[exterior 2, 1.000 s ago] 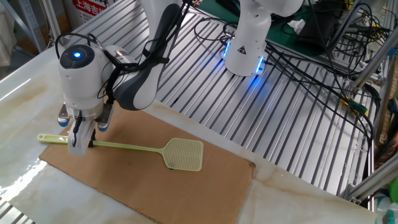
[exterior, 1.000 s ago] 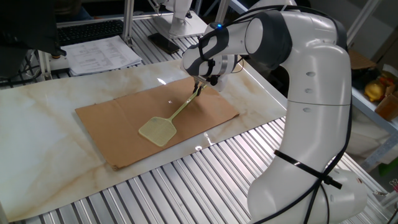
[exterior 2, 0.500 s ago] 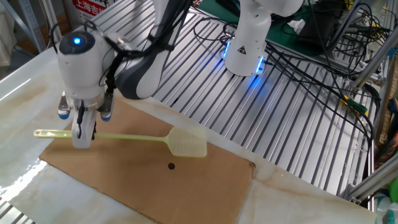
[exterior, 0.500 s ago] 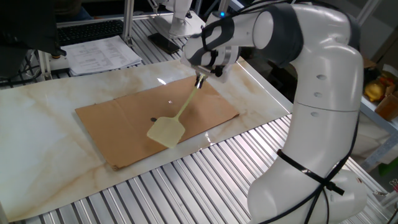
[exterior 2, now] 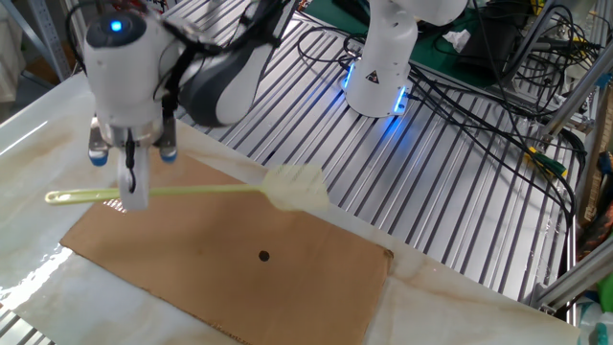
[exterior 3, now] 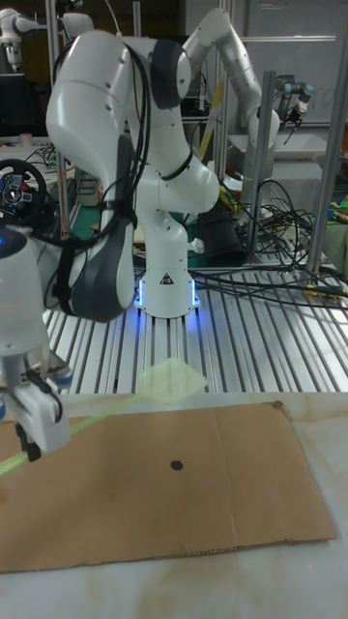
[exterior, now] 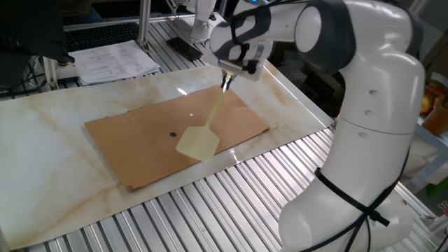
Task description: Swat with a flyswatter
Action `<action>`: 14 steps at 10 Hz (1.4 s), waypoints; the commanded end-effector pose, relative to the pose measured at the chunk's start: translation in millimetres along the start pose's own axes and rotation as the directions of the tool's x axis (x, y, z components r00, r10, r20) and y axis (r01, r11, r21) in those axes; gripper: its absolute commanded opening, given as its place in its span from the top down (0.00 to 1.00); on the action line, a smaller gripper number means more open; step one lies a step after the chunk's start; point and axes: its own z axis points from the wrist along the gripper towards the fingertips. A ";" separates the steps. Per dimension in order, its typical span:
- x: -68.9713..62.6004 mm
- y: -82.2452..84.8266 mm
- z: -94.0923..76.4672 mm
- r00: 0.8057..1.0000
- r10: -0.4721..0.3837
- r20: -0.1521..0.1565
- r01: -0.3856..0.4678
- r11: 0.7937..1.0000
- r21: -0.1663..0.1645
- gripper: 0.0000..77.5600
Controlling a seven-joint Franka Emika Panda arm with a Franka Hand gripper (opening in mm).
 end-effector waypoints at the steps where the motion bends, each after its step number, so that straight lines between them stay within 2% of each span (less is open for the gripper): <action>1: 9.1 7.8 -59.5 0.992 -0.123 -0.016 0.123 0.992 0.000 0.99; 4: 6.9 9.3 -59.6 0.999 -0.008 -0.033 0.009 1.000 0.012 0.99; 7: -0.6 14.0 -61.0 0.992 0.119 -0.037 -0.118 0.993 0.019 0.99; 9: -7.6 15.5 -59.7 0.988 0.148 -0.035 -0.147 0.989 0.018 0.99; 12: -24.8 14.4 -52.5 0.985 0.171 -0.035 -0.171 0.985 0.018 0.99; 14: -30.5 13.9 -48.4 0.983 0.183 -0.033 -0.182 0.983 0.017 0.99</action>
